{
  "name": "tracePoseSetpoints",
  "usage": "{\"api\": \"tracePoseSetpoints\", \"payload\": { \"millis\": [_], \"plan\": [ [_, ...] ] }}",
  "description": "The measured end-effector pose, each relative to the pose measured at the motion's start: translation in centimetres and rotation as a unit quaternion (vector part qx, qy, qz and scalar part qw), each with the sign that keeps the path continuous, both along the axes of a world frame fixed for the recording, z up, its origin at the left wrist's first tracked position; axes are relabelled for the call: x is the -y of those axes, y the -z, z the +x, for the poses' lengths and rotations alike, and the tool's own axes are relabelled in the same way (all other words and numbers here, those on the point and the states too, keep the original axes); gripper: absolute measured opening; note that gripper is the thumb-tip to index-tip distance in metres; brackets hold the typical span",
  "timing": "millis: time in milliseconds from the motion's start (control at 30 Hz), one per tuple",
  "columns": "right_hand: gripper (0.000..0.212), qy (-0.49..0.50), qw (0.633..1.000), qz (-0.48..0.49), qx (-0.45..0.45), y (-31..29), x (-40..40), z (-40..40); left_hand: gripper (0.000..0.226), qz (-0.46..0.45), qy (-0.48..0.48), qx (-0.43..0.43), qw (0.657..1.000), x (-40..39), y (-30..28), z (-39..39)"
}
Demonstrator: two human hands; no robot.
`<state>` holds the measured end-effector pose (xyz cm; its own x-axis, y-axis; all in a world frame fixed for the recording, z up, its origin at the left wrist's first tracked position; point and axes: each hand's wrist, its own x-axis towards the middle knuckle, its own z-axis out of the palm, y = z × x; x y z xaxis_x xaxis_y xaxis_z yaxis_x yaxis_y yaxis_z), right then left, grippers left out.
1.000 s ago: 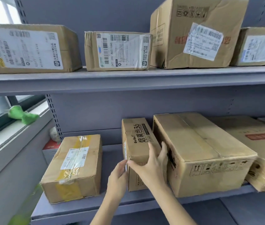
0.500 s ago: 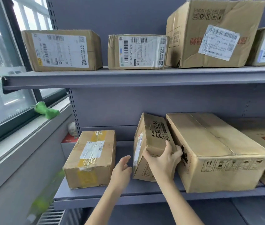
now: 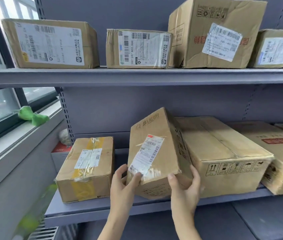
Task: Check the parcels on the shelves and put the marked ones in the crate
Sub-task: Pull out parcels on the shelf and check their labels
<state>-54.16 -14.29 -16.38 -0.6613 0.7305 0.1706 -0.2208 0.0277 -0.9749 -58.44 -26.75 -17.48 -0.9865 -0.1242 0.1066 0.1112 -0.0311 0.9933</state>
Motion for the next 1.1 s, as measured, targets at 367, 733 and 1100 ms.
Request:
{"api": "tracePoseSetpoints", "payload": {
  "millis": [367,733,1100],
  "plan": [
    [0.041,-0.117,0.923,-0.327,-0.165,0.3,1.4,0.5,0.079,0.149,0.158,-0.012,0.976,2.2,-2.4,1.3],
    [0.096,-0.269,0.922,-0.267,-0.082,0.1,1.2,1.7,0.084,0.176,0.085,-0.045,0.98,4.4,-1.5,1.9],
    [0.104,-0.411,0.889,-0.2,0.012,0.1,-1.7,4.0,0.07,0.099,0.141,-0.098,0.98,7.1,-1.0,4.9]
  ]
}}
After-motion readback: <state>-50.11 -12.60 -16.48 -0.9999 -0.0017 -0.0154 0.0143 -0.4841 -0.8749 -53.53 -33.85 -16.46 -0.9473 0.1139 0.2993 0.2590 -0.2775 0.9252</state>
